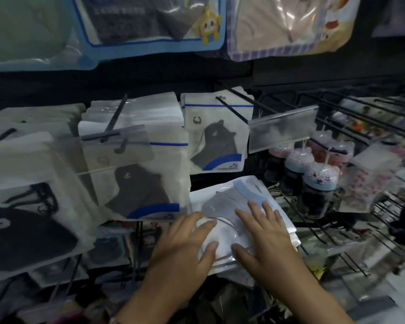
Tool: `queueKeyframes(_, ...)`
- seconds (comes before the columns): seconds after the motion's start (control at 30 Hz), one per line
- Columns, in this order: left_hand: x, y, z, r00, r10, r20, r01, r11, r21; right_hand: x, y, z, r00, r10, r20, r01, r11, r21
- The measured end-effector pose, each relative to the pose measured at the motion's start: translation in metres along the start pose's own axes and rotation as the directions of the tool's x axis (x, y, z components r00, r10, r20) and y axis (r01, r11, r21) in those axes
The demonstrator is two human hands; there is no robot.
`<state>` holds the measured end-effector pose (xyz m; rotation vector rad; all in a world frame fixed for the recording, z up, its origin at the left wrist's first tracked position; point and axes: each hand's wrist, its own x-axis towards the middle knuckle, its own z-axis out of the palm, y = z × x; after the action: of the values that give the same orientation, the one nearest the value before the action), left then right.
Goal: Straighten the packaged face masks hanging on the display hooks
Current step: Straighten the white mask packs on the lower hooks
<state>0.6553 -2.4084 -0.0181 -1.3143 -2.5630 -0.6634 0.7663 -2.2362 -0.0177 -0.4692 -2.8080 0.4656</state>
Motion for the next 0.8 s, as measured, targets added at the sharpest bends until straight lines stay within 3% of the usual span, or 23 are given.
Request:
queueKeyframes(0.2, -0.014, -0.032, -0.030, 0.957, -0.141, -0.253, 0.160, 0.985, 0.058, 0.023, -0.043, 0.006, 0.974, -0.187, -0.131, 0.201, 0.974, 0.101)
queueKeyframes(0.33, -0.015, -0.051, -0.055, 0.848, -0.345, -0.403, 0.315, 0.939, -0.140, 0.045, -0.072, 0.011, 0.957, -0.158, -0.243, 0.237, 0.909, 0.342)
queueKeyframes(0.47, -0.009, -0.067, -0.069, 0.808, -0.444, -0.386, 0.300, 0.875, -0.379, 0.067, -0.095, 0.014, 0.975, 0.006, -0.222, 0.130, 0.794, 0.594)
queueKeyframes(0.6, 0.000, -0.073, -0.071, 0.770, -0.575, -0.277, 0.322, 0.725, -0.609, 0.075, -0.107, 0.012, 0.959, 0.098, -0.268, 0.113, 0.733, 0.671)
queueKeyframes(0.8, 0.009, -0.072, -0.083, 0.696, -0.687, -0.209, 0.349, 0.578, -0.738, 0.073, -0.102, 0.004, 0.964, 0.149, -0.221, 0.096, 0.578, 0.810)
